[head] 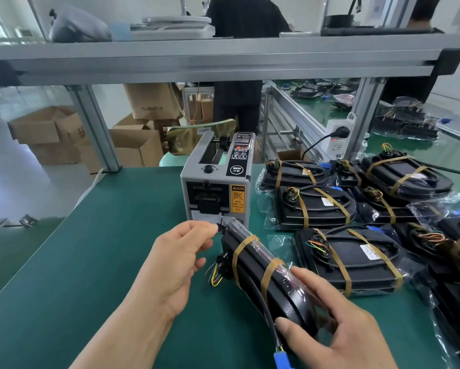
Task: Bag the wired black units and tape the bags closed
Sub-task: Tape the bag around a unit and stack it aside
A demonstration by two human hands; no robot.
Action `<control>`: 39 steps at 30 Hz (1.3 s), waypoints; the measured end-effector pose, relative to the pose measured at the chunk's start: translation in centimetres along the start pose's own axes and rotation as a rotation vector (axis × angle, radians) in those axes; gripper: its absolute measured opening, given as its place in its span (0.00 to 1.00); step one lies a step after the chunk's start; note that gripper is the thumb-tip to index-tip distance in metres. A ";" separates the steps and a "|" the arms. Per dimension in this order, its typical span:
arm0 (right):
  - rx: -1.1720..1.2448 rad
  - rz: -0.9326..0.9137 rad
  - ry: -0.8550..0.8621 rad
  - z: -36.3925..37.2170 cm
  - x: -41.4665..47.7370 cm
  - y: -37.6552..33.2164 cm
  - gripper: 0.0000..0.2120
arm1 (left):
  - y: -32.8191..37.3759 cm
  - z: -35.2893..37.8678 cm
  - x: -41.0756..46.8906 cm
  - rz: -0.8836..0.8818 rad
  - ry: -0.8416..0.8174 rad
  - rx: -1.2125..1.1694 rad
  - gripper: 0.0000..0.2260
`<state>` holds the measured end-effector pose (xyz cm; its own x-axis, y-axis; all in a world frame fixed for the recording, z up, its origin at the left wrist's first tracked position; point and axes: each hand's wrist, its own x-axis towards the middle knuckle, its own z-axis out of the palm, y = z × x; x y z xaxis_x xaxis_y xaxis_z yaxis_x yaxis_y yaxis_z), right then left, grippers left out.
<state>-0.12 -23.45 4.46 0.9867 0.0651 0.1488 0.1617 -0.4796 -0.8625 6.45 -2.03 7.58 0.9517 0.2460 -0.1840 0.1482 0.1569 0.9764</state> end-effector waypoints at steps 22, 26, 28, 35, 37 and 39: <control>-0.559 -0.219 -0.134 4.8 13.0 -8.5 0.07 | 0.5 0.5 -0.1 -0.127 -0.109 -0.394 0.06; -0.485 -0.130 -0.147 4.3 13.9 -7.7 0.08 | 0.2 0.2 -0.6 -0.115 -0.094 -0.403 0.11; -0.398 -0.070 -0.186 4.0 14.5 -7.4 0.11 | -0.2 0.1 -0.8 -0.091 -0.082 -0.325 0.09; -0.099 -0.019 -0.183 3.9 14.0 -5.4 0.11 | -0.2 0.5 -0.9 0.026 -0.025 -0.018 0.09; -0.055 -0.039 -0.163 4.1 13.6 -5.0 0.11 | 0.0 0.7 -0.8 0.037 -0.007 0.007 0.07; -0.017 -0.047 -0.130 4.3 13.5 -4.7 0.10 | 0.0 0.8 -0.6 0.027 -0.007 0.006 0.04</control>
<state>12.51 -16.60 8.44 0.9719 0.2003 0.1238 0.2085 -0.4878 -0.8477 6.04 -2.93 7.82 0.9572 0.2431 -0.1571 0.1244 0.1447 0.9816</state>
